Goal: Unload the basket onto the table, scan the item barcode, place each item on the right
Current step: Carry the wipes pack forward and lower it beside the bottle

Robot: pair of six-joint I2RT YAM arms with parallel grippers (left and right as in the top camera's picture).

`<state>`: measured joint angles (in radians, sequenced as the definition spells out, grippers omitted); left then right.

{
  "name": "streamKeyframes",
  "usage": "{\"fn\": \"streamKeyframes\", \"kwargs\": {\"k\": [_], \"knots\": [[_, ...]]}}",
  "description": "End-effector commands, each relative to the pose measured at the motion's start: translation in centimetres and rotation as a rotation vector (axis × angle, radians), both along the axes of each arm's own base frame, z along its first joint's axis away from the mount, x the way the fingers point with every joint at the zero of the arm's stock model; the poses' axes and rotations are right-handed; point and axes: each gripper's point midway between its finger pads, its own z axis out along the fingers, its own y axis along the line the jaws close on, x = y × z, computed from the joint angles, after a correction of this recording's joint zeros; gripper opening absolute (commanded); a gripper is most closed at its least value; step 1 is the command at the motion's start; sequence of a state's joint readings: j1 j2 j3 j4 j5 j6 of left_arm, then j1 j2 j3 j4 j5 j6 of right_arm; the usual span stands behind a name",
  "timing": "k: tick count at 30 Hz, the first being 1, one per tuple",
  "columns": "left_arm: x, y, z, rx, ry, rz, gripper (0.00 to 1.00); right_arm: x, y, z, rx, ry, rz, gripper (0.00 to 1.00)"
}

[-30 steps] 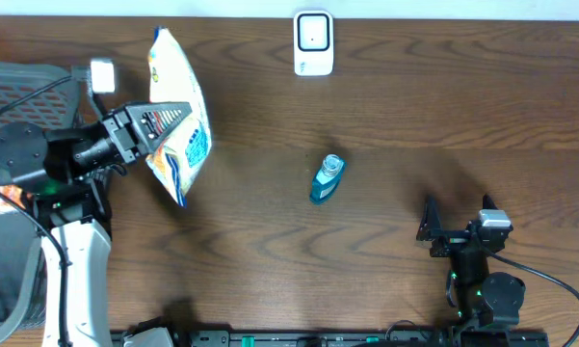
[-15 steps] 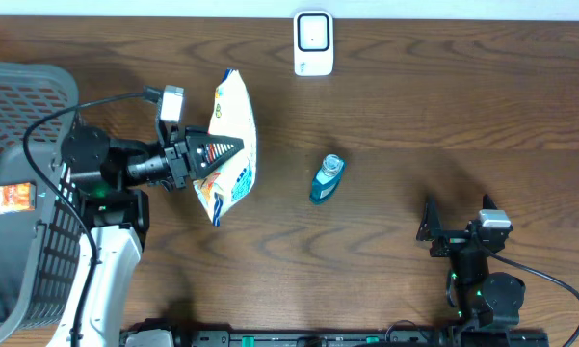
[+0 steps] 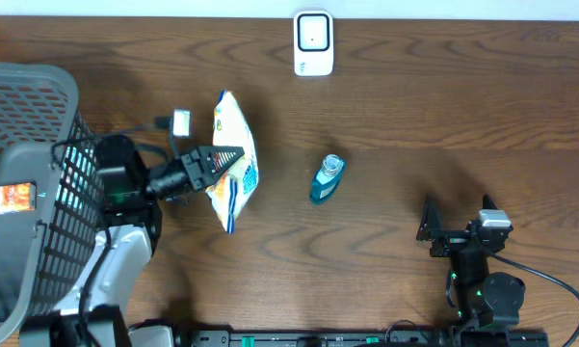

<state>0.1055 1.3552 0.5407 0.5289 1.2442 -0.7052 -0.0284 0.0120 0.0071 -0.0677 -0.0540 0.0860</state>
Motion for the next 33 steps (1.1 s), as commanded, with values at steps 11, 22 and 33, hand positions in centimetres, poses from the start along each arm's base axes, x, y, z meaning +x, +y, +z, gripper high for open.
{"fn": "streamKeyframes", "kwargs": {"k": [11,22,33], "knots": [[0.5,-2.1,-12.0,0.607,0.075,0.176,0.08,0.0,0.2,-0.1,-0.013,0.002,0.007,0.99],[0.7,-4.1,-12.4,0.883,-0.094,0.272,0.07,0.0,0.2,-0.1,-0.013,0.002,0.007,0.99],[1.2,-5.0,-11.3,0.906,-0.167,0.336,0.10,0.0,0.2,-0.1,-0.013,0.002,0.007,0.99]]}}
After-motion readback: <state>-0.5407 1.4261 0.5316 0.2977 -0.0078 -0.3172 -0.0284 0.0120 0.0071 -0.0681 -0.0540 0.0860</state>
